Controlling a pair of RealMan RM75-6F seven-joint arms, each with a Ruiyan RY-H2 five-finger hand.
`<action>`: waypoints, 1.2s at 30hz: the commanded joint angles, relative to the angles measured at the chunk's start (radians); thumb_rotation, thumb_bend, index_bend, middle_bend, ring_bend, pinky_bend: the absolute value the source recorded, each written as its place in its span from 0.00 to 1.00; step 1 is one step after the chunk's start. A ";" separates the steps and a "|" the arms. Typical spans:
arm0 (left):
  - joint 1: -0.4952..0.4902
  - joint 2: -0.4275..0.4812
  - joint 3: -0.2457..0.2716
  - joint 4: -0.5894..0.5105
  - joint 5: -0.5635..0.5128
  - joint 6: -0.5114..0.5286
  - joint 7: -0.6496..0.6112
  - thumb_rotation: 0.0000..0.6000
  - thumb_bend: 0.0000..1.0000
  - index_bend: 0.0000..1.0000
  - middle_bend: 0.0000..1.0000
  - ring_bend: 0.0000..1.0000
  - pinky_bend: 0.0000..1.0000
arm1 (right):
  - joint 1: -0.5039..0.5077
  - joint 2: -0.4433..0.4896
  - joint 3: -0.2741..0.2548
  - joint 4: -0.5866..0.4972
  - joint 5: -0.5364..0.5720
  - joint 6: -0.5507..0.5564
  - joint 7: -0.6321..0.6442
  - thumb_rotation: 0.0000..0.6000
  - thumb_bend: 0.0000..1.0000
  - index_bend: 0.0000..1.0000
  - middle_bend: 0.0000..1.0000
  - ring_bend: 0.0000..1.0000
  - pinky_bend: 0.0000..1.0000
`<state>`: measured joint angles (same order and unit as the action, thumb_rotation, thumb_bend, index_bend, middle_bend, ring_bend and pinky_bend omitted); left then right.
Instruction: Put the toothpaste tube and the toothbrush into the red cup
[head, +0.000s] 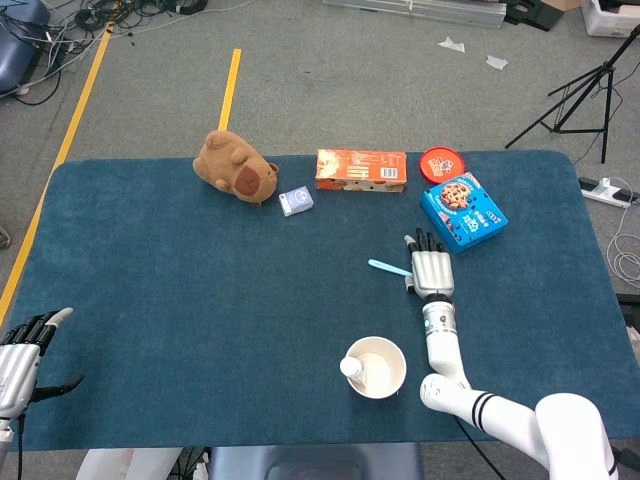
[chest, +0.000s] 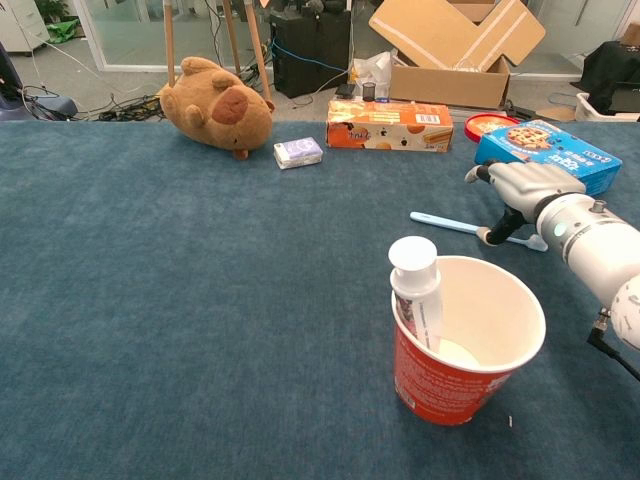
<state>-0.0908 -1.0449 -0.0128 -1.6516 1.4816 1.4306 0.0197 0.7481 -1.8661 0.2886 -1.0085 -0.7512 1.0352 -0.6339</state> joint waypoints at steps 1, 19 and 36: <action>0.000 0.000 0.000 0.000 0.000 0.000 0.000 1.00 0.00 0.13 0.19 0.17 0.23 | -0.001 -0.005 -0.001 0.009 -0.006 -0.004 -0.001 1.00 0.27 0.12 0.02 0.00 0.19; 0.001 0.002 0.001 -0.001 0.002 0.001 -0.001 1.00 0.00 0.14 0.19 0.17 0.23 | 0.009 -0.043 0.022 0.082 -0.033 -0.028 0.011 1.00 0.27 0.11 0.01 0.00 0.19; 0.000 0.002 0.001 -0.001 0.000 -0.002 -0.002 1.00 0.00 0.14 0.19 0.17 0.23 | 0.014 -0.056 0.054 0.142 -0.091 -0.022 0.068 1.00 0.27 0.11 0.01 0.00 0.19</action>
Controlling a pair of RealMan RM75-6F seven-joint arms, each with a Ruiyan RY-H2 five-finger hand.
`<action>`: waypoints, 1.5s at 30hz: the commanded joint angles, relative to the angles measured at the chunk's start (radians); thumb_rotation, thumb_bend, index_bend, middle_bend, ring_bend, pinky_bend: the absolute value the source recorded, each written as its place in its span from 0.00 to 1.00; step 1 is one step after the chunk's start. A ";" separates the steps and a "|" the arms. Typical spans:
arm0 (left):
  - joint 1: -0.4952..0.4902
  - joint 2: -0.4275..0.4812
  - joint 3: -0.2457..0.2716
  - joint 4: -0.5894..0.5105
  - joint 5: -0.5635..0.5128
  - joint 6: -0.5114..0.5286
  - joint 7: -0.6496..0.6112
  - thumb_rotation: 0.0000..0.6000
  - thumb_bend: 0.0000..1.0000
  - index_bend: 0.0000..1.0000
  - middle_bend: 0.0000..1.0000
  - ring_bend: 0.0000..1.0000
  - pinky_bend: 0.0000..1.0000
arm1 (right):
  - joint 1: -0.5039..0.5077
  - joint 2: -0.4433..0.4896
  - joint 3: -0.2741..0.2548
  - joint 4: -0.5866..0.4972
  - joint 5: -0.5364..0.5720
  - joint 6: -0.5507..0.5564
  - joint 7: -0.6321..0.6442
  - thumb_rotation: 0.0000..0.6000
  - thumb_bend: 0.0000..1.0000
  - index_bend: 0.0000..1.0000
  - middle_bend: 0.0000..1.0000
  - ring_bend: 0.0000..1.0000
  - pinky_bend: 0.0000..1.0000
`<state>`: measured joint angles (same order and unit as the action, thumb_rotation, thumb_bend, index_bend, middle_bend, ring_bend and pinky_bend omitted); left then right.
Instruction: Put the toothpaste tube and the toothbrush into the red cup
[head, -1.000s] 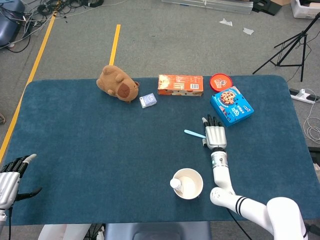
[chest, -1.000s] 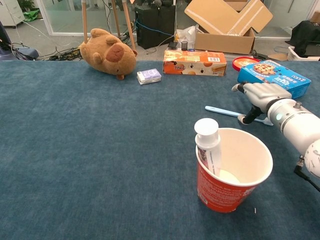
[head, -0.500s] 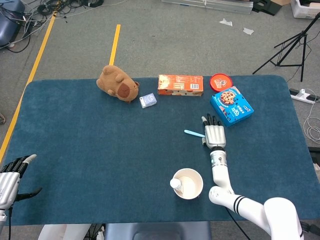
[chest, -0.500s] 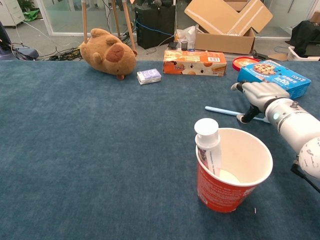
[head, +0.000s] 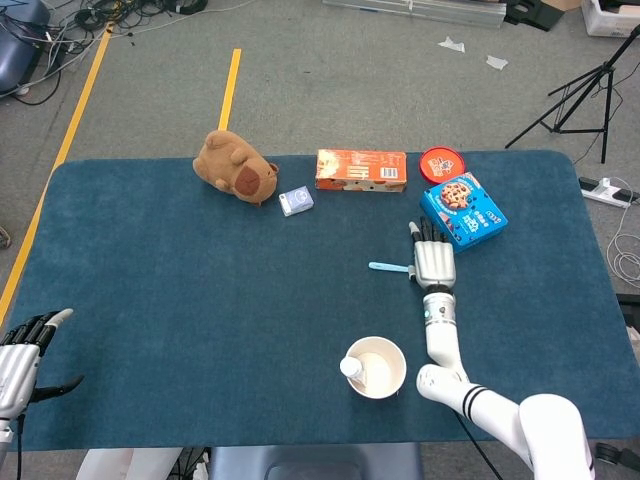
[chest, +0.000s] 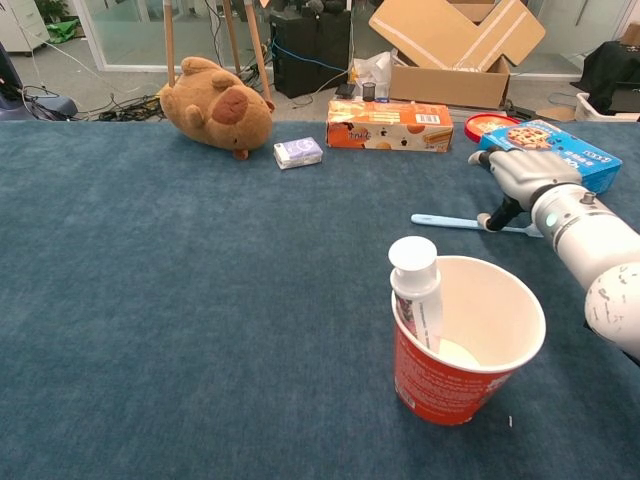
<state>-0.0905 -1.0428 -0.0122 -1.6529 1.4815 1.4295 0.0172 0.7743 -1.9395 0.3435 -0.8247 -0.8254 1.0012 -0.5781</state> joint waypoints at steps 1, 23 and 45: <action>0.000 0.000 0.001 0.000 0.000 -0.001 0.002 1.00 0.00 0.14 0.19 0.17 0.23 | -0.016 0.024 -0.002 -0.060 -0.019 0.015 0.011 1.00 0.27 0.12 0.01 0.00 0.19; 0.002 0.006 -0.001 -0.003 0.002 0.004 -0.007 1.00 0.00 0.15 0.19 0.17 0.23 | 0.004 0.022 0.010 -0.152 0.056 -0.018 -0.082 1.00 0.27 0.40 0.02 0.00 0.19; 0.003 0.008 0.000 -0.003 0.004 0.007 -0.008 1.00 0.00 0.15 0.19 0.17 0.23 | 0.033 -0.030 0.022 -0.063 0.044 -0.031 -0.045 1.00 0.28 0.44 0.04 0.00 0.19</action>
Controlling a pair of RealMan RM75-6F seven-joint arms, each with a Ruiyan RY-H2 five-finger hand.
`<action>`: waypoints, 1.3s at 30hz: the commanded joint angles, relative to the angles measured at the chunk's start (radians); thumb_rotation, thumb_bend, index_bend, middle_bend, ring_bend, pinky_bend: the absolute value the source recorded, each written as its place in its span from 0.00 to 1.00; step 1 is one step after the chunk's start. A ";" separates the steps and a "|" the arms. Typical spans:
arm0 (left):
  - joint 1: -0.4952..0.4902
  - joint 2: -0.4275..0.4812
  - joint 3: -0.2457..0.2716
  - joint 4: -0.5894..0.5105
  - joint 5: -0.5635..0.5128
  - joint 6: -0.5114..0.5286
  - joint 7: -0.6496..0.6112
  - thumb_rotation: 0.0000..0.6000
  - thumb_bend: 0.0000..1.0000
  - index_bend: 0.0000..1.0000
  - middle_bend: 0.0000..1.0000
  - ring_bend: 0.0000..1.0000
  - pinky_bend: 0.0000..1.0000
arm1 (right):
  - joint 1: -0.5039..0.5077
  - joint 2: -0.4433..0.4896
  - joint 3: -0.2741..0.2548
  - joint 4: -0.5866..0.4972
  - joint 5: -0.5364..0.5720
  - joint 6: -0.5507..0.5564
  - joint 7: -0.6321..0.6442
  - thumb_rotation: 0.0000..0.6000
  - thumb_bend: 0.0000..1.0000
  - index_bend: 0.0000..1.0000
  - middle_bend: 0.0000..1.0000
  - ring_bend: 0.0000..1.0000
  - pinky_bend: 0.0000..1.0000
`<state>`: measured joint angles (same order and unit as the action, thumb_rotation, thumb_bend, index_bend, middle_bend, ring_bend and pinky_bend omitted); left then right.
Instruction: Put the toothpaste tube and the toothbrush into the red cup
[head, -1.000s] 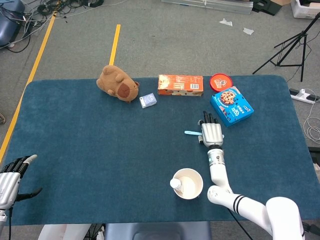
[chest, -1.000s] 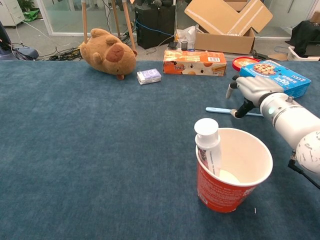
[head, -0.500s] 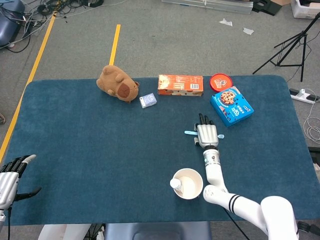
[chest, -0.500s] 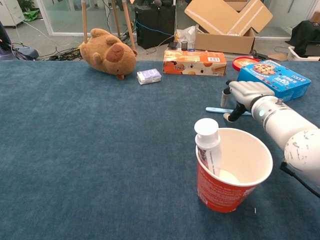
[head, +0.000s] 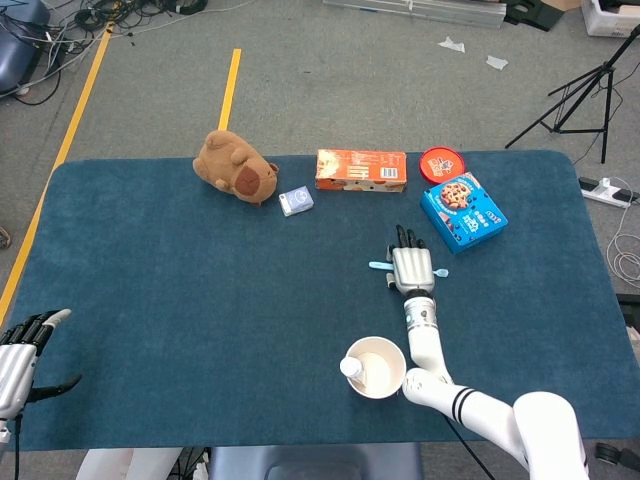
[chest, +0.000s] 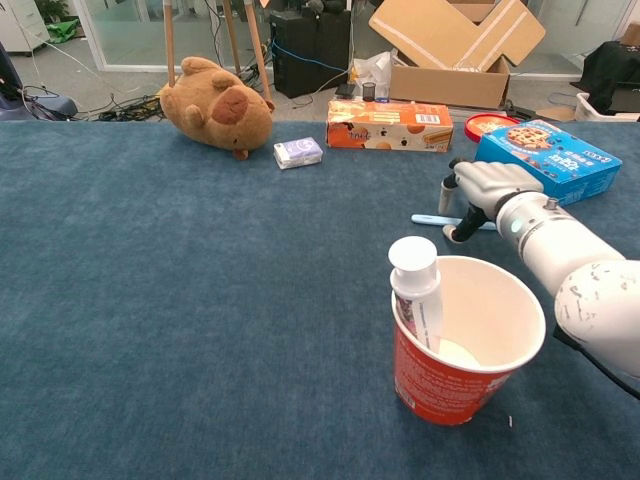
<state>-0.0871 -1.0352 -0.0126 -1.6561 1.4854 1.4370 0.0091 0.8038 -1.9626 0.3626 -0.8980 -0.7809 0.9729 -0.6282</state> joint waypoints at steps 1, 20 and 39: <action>0.000 0.000 0.000 0.000 0.000 0.000 0.000 1.00 0.00 0.15 0.19 0.17 0.23 | 0.006 -0.011 0.005 0.018 -0.001 -0.005 0.007 1.00 0.28 0.44 0.04 0.00 0.19; 0.000 0.000 0.000 -0.001 0.000 -0.001 0.000 1.00 0.00 0.15 0.19 0.17 0.23 | 0.012 -0.028 0.017 0.052 -0.015 -0.012 0.028 1.00 0.29 0.48 0.05 0.00 0.19; 0.000 0.001 0.000 -0.002 0.000 -0.001 0.000 1.00 0.00 0.15 0.19 0.17 0.23 | 0.011 -0.037 0.020 0.068 -0.025 -0.010 0.023 1.00 0.29 0.55 0.07 0.00 0.19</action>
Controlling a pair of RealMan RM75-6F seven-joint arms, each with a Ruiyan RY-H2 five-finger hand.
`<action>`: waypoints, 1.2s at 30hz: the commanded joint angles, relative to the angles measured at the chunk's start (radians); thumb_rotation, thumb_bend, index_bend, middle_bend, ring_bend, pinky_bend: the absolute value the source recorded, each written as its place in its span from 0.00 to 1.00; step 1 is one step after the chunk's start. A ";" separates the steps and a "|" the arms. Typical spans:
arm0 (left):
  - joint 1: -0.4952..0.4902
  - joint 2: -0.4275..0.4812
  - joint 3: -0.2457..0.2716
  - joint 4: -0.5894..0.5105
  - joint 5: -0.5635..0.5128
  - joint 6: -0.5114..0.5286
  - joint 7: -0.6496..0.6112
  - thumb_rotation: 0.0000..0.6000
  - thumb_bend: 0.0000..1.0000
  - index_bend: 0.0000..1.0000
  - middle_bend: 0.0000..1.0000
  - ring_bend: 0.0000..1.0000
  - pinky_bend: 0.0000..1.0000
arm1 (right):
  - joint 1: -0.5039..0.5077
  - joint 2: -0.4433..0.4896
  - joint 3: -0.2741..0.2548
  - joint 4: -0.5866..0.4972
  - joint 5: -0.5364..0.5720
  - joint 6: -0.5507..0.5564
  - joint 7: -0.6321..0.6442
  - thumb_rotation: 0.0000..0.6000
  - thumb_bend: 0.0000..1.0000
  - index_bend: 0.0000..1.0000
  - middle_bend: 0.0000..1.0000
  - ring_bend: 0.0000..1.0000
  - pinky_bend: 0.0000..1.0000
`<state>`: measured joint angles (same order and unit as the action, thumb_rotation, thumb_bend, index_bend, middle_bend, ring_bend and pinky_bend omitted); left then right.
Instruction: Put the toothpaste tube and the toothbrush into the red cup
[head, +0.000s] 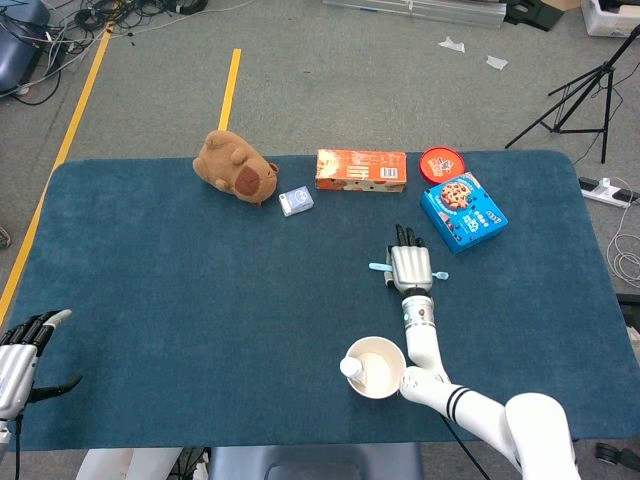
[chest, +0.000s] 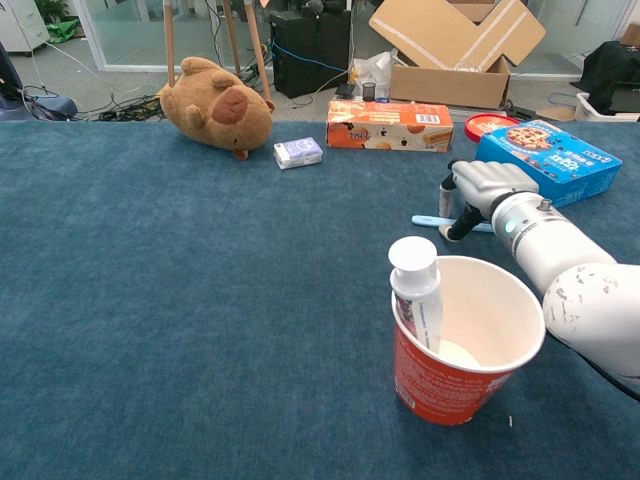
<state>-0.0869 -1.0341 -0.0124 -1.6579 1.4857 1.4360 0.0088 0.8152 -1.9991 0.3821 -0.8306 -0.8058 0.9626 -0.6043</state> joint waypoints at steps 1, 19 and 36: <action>0.000 0.000 0.000 0.000 0.001 0.000 0.000 1.00 0.00 0.15 0.19 0.17 0.23 | -0.001 0.000 0.000 0.001 -0.001 0.001 -0.001 1.00 0.29 0.55 0.07 0.00 0.19; -0.001 -0.002 0.001 0.002 0.001 -0.003 0.006 1.00 0.00 0.15 0.19 0.17 0.23 | -0.055 0.089 0.002 -0.166 -0.028 0.050 0.039 1.00 0.29 0.56 0.08 0.00 0.19; -0.004 -0.007 0.004 0.001 -0.002 -0.011 0.024 1.00 0.00 0.15 0.19 0.17 0.23 | -0.108 0.233 -0.017 -0.469 -0.048 0.139 0.028 1.00 0.29 0.56 0.08 0.00 0.19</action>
<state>-0.0906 -1.0413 -0.0083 -1.6569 1.4841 1.4253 0.0333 0.7105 -1.7764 0.3675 -1.2860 -0.8509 1.0928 -0.5732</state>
